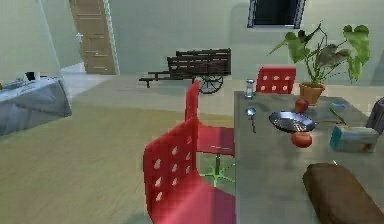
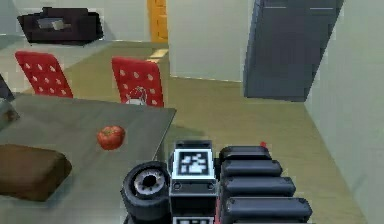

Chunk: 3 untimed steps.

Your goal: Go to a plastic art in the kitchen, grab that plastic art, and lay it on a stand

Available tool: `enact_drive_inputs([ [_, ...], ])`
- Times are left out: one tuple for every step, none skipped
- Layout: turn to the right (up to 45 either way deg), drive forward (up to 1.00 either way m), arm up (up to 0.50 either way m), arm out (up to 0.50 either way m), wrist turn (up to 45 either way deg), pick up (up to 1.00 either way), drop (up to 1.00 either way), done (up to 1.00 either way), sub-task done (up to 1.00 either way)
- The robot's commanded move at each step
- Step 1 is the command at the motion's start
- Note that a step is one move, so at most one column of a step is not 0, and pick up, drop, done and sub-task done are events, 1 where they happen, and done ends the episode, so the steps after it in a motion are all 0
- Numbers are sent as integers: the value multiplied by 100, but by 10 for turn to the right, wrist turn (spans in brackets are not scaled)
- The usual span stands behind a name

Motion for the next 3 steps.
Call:
enact_drive_inputs([
  [450,0,0,0,0,0,0,0,0],
  [-450,0,0,0,0,0,0,0,0],
  [-450,0,0,0,0,0,0,0,0],
])
